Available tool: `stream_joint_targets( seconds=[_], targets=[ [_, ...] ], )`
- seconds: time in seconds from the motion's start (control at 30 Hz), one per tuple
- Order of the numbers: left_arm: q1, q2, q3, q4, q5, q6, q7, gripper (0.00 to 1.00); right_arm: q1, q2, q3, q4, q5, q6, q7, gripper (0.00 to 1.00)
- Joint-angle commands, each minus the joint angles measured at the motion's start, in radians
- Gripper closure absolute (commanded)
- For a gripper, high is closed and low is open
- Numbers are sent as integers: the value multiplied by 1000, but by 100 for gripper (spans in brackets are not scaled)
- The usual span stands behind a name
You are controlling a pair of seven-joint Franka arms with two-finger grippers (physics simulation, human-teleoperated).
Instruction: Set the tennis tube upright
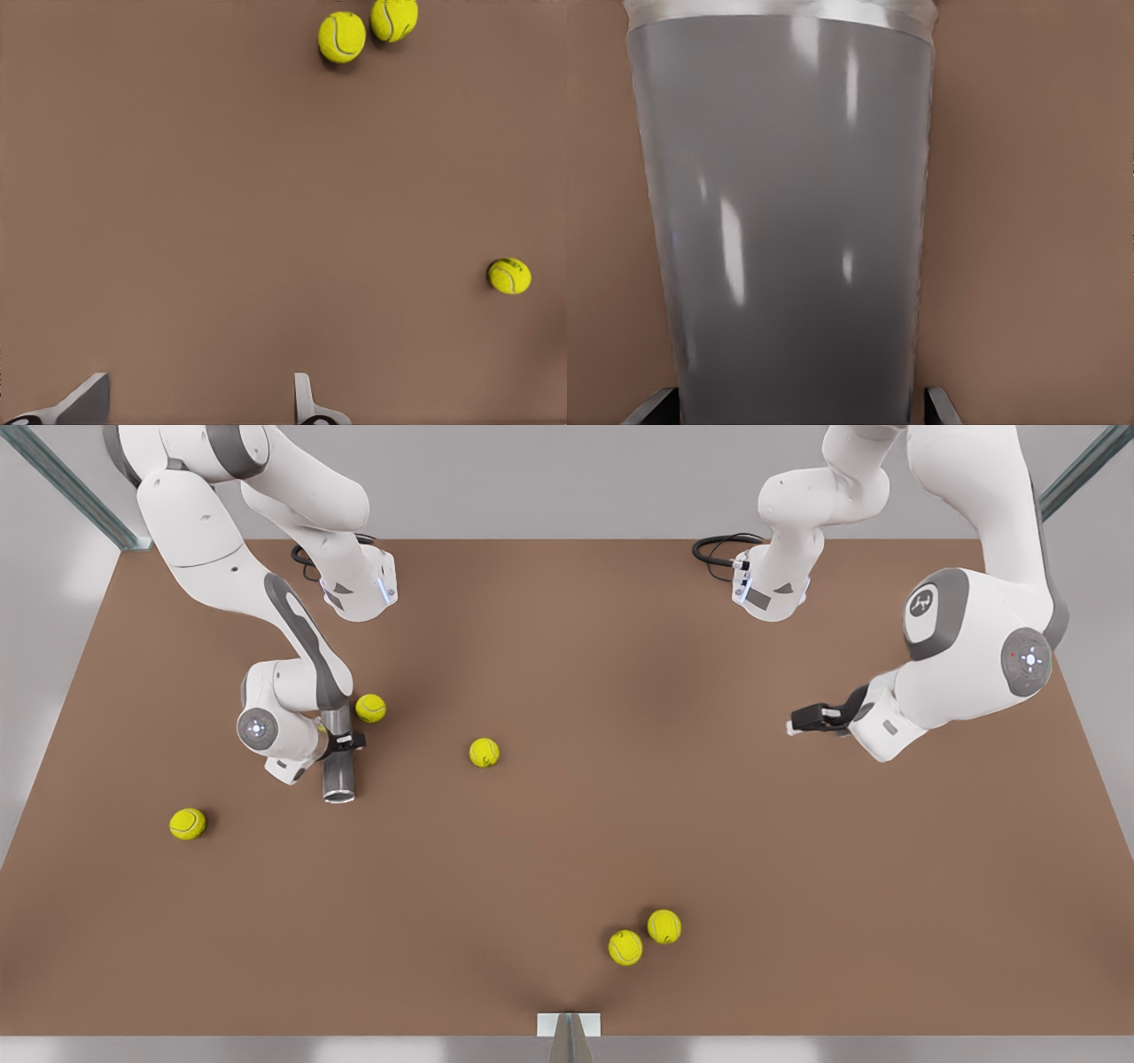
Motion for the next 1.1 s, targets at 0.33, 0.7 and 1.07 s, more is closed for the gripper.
stream_joint_targets(
  seconds=[0.33,0.7,1.07],
  targets=[
    [-1,-4,0,0,1,-2,0,1,-9,-13,0,-20,-37,43,-2,20],
    [1,-10,-22,2,0,-11,-29,1,-9,-14,0,-20,-37,41,-2,20],
    [1,-5,-22,0,1,-11,-29,1,-11,-60,2,-18,-40,21,-3,20]
  ],
)
